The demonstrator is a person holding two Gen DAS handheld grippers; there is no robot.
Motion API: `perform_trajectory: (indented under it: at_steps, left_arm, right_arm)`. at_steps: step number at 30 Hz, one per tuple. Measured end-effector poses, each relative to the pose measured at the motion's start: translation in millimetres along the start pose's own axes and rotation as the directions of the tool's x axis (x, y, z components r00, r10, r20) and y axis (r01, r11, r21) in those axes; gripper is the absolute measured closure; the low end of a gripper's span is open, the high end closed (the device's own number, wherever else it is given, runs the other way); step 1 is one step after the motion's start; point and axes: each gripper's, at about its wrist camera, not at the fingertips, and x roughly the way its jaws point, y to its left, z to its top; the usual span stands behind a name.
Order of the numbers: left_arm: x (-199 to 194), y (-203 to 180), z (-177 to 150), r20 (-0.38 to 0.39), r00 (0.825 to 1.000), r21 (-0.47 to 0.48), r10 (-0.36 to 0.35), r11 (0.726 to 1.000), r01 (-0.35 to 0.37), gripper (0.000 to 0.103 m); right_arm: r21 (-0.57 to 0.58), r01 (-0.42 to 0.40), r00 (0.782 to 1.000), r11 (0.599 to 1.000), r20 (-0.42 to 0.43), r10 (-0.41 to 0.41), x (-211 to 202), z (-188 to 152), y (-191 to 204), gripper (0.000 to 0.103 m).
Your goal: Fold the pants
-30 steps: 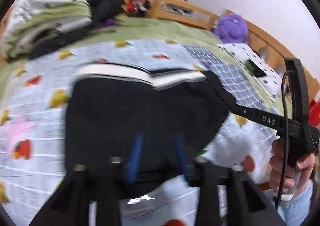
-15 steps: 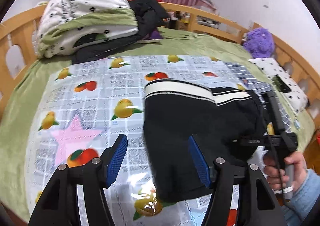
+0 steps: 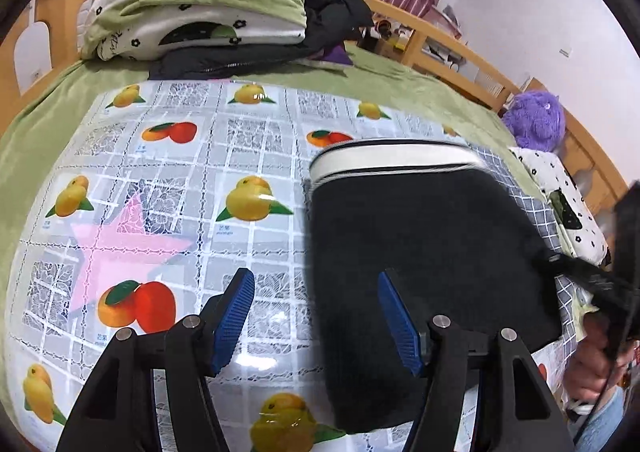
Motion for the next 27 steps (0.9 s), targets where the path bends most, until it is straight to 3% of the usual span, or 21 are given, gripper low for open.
perform_trajectory:
  at_steps: [4,8,11,14,15,17,21,26,27]
  left_arm:
    - [2.7,-14.0,-8.4,0.001,1.000,0.035,-0.008,0.999,0.007,0.041]
    - [2.0,-33.4,-18.0,0.016,1.000,0.098,-0.022,0.995,0.020,0.041]
    - [4.7,-47.7,-24.3,0.014,0.999,0.135,-0.052,0.990,0.050,0.041]
    - [14.7,-62.8,-32.4,-0.030,0.996,0.168,-0.082,0.982,0.086,0.041]
    - [17.4,-67.4,-36.2,-0.049,0.994,0.178,-0.096,0.979,0.104,0.041]
    - [21.8,-77.5,-44.2,-0.100,0.986,0.204,-0.134,0.967,0.153,0.041]
    - [27.0,-104.4,-71.0,-0.233,0.948,0.296,-0.217,0.913,0.281,0.041]
    - [42.5,-129.7,-109.4,-0.305,0.939,0.388,-0.159,0.880,0.275,0.040]
    - [48.8,-134.8,-116.5,-0.295,0.948,0.404,-0.117,0.884,0.235,0.040]
  right_arm:
    - [-0.079,0.102,0.987,0.992,0.130,-0.092,-37.6,0.0,-19.8,0.094]
    - [0.043,0.144,0.979,0.989,0.140,-0.149,-52.0,7.8,-82.9,0.094]
    - [0.100,0.239,0.953,0.966,0.166,-0.253,-59.4,13.8,-117.3,0.094]
    - [0.177,0.356,0.924,0.918,0.084,-0.374,-37.2,15.3,-161.8,0.092]
    - [0.207,0.376,0.920,0.904,0.034,-0.390,-26.6,10.4,-177.3,0.085]
    - [0.240,0.365,0.927,0.900,0.003,-0.376,-14.5,-0.9,-197.8,0.072]
    - [0.245,0.325,0.942,0.913,0.003,-0.335,-29.8,-8.2,-202.9,0.069]
    - [0.230,0.316,0.945,0.921,0.015,-0.328,-38.8,-28.6,-199.0,0.067]
    - [0.211,0.328,0.941,0.921,0.018,-0.339,-35.8,-31.7,-197.8,0.066]
